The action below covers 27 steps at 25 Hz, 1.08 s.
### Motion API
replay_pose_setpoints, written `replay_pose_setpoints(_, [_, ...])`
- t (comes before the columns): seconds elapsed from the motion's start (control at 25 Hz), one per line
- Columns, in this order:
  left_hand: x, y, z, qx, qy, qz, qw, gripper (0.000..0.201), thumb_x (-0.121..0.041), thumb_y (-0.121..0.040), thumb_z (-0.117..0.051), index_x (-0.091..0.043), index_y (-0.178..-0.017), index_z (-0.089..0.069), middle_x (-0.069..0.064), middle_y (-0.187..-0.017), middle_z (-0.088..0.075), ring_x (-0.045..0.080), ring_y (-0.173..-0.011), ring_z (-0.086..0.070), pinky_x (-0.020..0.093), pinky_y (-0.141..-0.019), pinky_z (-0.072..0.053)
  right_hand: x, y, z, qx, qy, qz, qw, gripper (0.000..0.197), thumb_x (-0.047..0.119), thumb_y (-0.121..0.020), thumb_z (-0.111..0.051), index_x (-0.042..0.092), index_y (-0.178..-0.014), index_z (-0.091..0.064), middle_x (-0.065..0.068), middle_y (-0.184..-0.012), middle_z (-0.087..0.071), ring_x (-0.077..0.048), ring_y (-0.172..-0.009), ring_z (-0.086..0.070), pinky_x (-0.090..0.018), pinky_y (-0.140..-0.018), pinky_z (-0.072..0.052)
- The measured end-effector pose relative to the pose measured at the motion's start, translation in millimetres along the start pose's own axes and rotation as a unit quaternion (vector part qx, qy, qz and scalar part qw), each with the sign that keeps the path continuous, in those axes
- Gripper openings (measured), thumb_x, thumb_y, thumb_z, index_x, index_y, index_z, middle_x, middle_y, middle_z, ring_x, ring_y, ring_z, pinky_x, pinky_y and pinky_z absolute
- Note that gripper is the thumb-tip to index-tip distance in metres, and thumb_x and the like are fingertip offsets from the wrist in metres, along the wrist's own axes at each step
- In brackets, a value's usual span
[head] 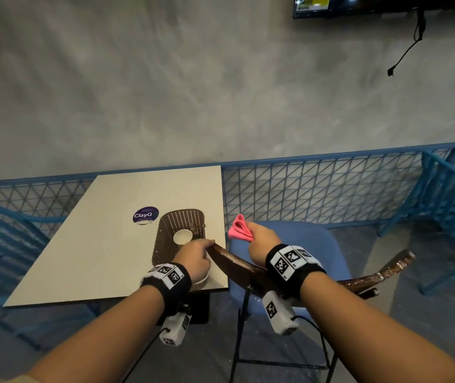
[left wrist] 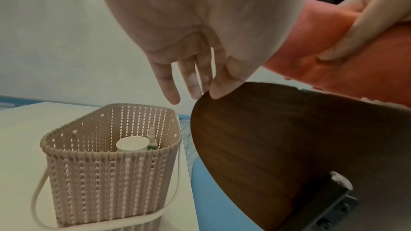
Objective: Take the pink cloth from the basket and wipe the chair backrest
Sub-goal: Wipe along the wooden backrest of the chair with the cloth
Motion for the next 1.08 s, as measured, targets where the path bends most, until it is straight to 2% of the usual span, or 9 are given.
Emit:
replay_pose_setpoints(0.08, [-1, 2, -1, 0.015, -0.007, 0.003, 1.000, 0.059, -0.004, -0.079, -0.049, -0.021, -0.134, -0.059, 0.005, -0.129, -0.065, 0.024, -0.121, -0.058, 0.031, -0.103, -0.045, 14, -9, -15, 0.008, 0.044, 0.006, 0.999, 0.050, 0.008, -0.083, -0.047, 0.029, -0.129, -0.052, -0.009, -0.118, -0.061, -0.033, -0.111, -0.057, -0.046, -0.092, -0.049])
replay_pose_setpoints(0.12, [1, 3, -2, 0.022, -0.004, 0.008, 1.000, 0.059, -0.005, -0.075, -0.048, -0.023, -0.131, -0.060, 0.005, -0.122, -0.067, 0.025, -0.114, -0.061, 0.031, -0.097, -0.048, 22, -13, -23, 0.011, 0.067, 0.014, 0.998, 0.046, 0.018, -0.084, -0.050, 0.032, -0.128, -0.050, -0.007, -0.118, -0.060, -0.033, -0.111, -0.056, -0.050, -0.093, -0.048])
replay_pose_setpoints(0.2, [6, 3, -4, 0.026, 0.006, 0.021, 0.999, 0.045, -0.009, -0.074, -0.048, -0.024, -0.114, -0.064, 0.007, -0.107, -0.069, 0.029, -0.101, -0.064, 0.035, -0.085, -0.052, 34, -20, -44, 0.032, 0.110, 0.028, 0.993, 0.041, 0.030, -0.087, -0.050, 0.033, -0.129, -0.048, -0.007, -0.119, -0.060, -0.033, -0.111, -0.056, -0.050, -0.094, -0.046])
replay_pose_setpoints(0.28, [15, 2, -5, 0.020, 0.028, 0.040, 0.999, 0.030, -0.010, -0.082, -0.050, -0.019, -0.106, -0.065, 0.010, -0.106, -0.071, 0.031, -0.099, -0.065, 0.038, -0.085, -0.053, 38, -22, -66, 0.073, 0.119, 0.026, 0.990, 0.049, 0.025, -0.089, -0.048, 0.028, -0.137, -0.041, -0.012, -0.126, -0.058, -0.036, -0.112, -0.057, -0.047, -0.095, -0.048])
replay_pose_setpoints(0.4, [25, -1, -8, 0.023, 0.044, 0.065, 0.997, 0.027, -0.010, -0.088, -0.051, -0.014, -0.109, -0.068, 0.011, -0.109, -0.071, 0.029, -0.098, -0.066, 0.040, -0.087, -0.054, 32, -23, -82, 0.107, 0.149, 0.023, 0.983, 0.067, 0.019, -0.088, -0.045, 0.022, -0.151, -0.021, -0.012, -0.144, -0.041, -0.040, -0.121, -0.050, -0.050, -0.102, -0.043])
replay_pose_setpoints(0.52, [32, -4, -14, 0.036, 0.056, 0.068, 0.995, 0.030, -0.012, -0.086, -0.050, -0.021, -0.109, -0.068, 0.006, -0.109, -0.072, 0.026, -0.099, -0.066, 0.040, -0.089, -0.054, 28, -19, -83, 0.101, 0.191, 0.040, 0.976, 0.070, 0.024, -0.091, -0.045, 0.022, -0.153, -0.012, -0.008, -0.157, -0.024, -0.040, -0.129, -0.042, -0.054, -0.105, -0.039])
replay_pose_setpoints(0.64, [37, -3, -20, 0.042, 0.072, 0.064, 0.994, 0.031, -0.014, -0.085, -0.049, -0.029, -0.107, -0.066, 0.002, -0.106, -0.072, 0.024, -0.098, -0.067, 0.040, -0.089, -0.055, 24, -14, -87, 0.105, 0.231, 0.051, 0.966, 0.077, 0.021, -0.091, -0.049, 0.024, -0.154, -0.004, -0.005, -0.163, -0.009, -0.038, -0.137, -0.033, -0.055, -0.109, -0.034])
replay_pose_setpoints(0.88, [34, 2, -18, 0.035, 0.117, 0.067, 0.990, 0.044, -0.008, -0.085, -0.050, -0.031, -0.119, -0.066, 0.001, -0.116, -0.071, 0.024, -0.108, -0.064, 0.039, -0.098, -0.051, 21, -6, -86, 0.101, 0.257, 0.076, 0.958, 0.082, 0.016, -0.087, -0.053, 0.019, -0.154, -0.007, -0.007, -0.164, -0.006, -0.038, -0.139, -0.029, -0.055, -0.109, -0.034])
replay_pose_setpoints(1.08, [29, 2, -12, 0.037, 0.157, 0.064, 0.985, 0.050, -0.004, -0.087, -0.051, -0.035, -0.122, -0.067, -0.006, -0.114, -0.072, 0.017, -0.108, -0.064, 0.026, -0.094, -0.047, 12, 5, -82, 0.078, 0.268, 0.085, 0.956, 0.082, 0.017, -0.088, -0.054, 0.021, -0.154, -0.007, -0.006, -0.164, -0.005, -0.035, -0.141, -0.027, -0.051, -0.109, -0.033])
Point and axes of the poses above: each hand's wrist, its own y-axis away from the middle knuckle, its own z-axis out of the back of the hand, x = y × z, the point moved 5 cm from there along -y, towards the middle knuckle
